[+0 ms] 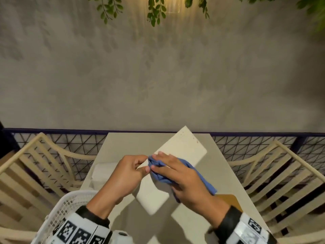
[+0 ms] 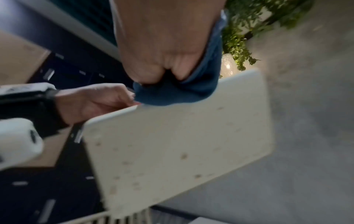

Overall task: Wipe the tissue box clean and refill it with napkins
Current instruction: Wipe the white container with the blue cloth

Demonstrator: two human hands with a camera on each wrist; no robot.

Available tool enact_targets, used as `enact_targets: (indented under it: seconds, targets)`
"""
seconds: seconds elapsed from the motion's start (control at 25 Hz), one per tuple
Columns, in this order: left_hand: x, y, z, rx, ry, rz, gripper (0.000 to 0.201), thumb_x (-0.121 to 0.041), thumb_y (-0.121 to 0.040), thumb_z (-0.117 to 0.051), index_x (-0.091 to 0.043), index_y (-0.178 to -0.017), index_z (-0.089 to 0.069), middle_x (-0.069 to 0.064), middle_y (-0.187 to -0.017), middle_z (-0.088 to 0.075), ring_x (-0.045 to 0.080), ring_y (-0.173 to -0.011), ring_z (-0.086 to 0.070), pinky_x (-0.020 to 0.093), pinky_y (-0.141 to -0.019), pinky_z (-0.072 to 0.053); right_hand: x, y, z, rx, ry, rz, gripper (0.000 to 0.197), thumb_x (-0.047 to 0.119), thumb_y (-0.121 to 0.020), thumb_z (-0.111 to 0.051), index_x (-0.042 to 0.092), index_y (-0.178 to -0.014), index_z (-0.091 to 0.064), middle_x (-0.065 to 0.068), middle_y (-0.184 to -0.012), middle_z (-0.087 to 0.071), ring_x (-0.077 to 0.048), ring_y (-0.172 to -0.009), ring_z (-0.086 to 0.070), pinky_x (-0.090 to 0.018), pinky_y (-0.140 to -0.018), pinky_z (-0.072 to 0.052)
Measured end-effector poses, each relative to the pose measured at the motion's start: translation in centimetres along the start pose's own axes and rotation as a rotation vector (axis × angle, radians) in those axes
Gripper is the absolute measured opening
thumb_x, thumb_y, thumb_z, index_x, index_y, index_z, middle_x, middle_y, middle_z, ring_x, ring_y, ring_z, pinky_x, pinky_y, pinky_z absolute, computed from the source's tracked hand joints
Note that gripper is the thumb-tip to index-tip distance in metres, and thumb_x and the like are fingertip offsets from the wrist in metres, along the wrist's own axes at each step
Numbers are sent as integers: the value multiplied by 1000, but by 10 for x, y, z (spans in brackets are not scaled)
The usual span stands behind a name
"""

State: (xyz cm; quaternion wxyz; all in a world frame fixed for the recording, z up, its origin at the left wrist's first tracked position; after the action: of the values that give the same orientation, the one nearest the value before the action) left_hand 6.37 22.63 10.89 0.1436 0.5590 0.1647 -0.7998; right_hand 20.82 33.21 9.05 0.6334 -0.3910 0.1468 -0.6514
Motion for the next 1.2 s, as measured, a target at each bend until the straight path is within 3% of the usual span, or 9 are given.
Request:
enact_targets:
  seconds: [0.16,0.28,0.4,0.56,0.68,0.84,0.96,1.12,1.2]
  targets:
    - [0,6,2,9,-45,25,19,1,-88,-51,-6,-80,-67,1,-73,-68,10,-67,-57,22,-61,-40,-19,-12,15,-113,8,-156,37,-7,-76,-54,6,-108,-66,-7,-123,-60,-10,-119,-47,-14,-104,-33]
    - [-2,6,9,-36,-18,10,20,1,-88,-51,-7,-78,-67,0,-69,-66,8,-64,-56,19,-56,-40,-4,-5,-1,40,-37,20,33,-5,-84,-52,8,-112,-63,-10,-127,-58,-12,-126,-45,-23,-106,-34]
    - [-1,5,10,-37,-33,1,23,0,-88,-51,-10,-79,-69,-11,-61,-67,0,-59,-56,12,-54,-39,-20,-9,9,-28,3,-86,47,-10,-73,-53,18,-110,-63,-2,-125,-57,8,-125,-38,-9,-105,-28]
    - [-1,1,11,-56,58,36,23,0,-88,-51,-8,-80,-71,3,-72,-69,15,-68,-59,28,-64,-40,-8,-2,-3,71,-48,49,29,0,-87,-52,9,-112,-63,-5,-127,-58,-11,-124,-46,-19,-105,-34]
    - [-1,3,12,-66,69,71,30,0,-89,-51,-18,-78,-72,-2,-73,-74,12,-68,-64,26,-65,-45,-28,10,13,33,19,-43,54,-15,-75,-58,21,-115,-58,2,-127,-55,-4,-126,-44,-29,-102,-39]
    - [-4,2,4,-55,85,54,24,-1,-90,-50,-7,-81,-71,19,-81,-73,21,-72,-62,31,-68,-43,-5,6,1,75,1,87,26,15,-97,-40,12,-114,-60,-6,-127,-57,-16,-124,-46,-22,-106,-35]
    - [-1,0,6,-62,88,58,26,-1,-90,-50,-11,-81,-73,14,-81,-75,20,-72,-65,31,-68,-44,-14,3,14,-34,54,3,33,4,-85,-48,18,-114,-57,-3,-125,-57,3,-127,-41,-23,-102,-37]
    - [-2,-1,1,-67,112,28,23,-7,-88,-54,-12,-76,-73,11,-74,-73,19,-67,-61,32,-65,-43,-3,4,2,64,11,121,29,12,-99,-32,11,-116,-57,-13,-126,-58,-17,-123,-47,-29,-103,-38]
    - [-3,-1,1,-89,154,41,26,-6,-89,-53,-13,-72,-72,3,-66,-71,16,-63,-60,29,-61,-43,-3,1,2,38,30,52,28,9,-95,-39,12,-116,-57,-8,-129,-56,-13,-127,-43,-31,-103,-37]
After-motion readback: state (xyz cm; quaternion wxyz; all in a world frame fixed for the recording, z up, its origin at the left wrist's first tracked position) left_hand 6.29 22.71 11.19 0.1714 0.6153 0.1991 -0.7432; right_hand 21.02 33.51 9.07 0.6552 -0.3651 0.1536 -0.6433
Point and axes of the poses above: each hand's wrist, its own y-axis away from the middle knuckle, its own z-axis out of the back of the hand, x = y × z, the point moved 1 cm from there along -y, towards the middle knuckle
